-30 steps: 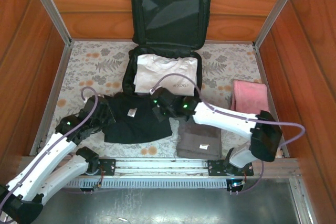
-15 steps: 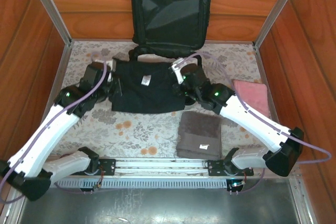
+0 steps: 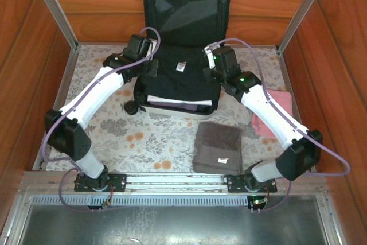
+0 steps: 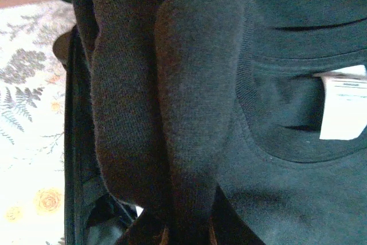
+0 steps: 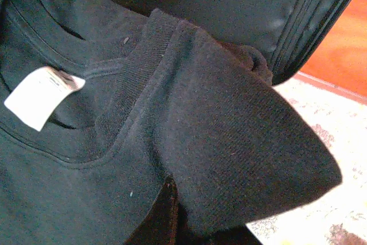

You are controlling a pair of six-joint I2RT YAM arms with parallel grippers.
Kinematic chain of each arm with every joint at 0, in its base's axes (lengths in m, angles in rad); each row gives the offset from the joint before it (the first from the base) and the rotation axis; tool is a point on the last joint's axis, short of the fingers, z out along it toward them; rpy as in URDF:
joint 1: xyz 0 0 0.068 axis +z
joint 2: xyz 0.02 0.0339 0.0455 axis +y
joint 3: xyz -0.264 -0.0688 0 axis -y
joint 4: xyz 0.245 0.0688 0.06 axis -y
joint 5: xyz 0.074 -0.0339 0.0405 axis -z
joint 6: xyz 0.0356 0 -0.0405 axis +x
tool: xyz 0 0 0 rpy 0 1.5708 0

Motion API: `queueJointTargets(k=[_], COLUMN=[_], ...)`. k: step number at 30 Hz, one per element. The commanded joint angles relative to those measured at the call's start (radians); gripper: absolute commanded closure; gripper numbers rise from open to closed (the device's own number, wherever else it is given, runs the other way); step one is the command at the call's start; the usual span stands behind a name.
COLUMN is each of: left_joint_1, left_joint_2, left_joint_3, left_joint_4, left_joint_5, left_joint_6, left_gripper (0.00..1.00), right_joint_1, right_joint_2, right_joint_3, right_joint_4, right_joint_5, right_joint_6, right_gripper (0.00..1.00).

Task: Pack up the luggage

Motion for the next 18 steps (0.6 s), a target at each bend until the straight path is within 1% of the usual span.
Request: queueJointTargets(k=[1,5,12,18], left_joint_1=[0.063,0.101,0.138,0.158], left_joint_2=[0.072,0.133,0.209,0.24], left_joint_3=[0.043,0.053,0.069,0.083], left_joint_4=[0.014,0.014,0.013,-0.011], left_joint_5=[0.074,0.111,0.193,0.218], left_joint_6=[0.041,0.055,0.09,0.095], left_gripper=[1.0,1.0,1.0,1.0], right_joint_1=[-0.028,-0.041,-0.055,-0.059], right_joint_2=[0.033,0.069,0.117,0.157], right_joint_3=[0.029,0.034,0.02,0.035], right_joint_4=[0.014,-0.008,-0.002,-0.023], right_joint_5=[-0.038,-0.036,-0.048,-0.054], right_joint_6=[0.03,0.044,0.06,0.071], right_gripper=[1.0,1.0,1.0,1.0])
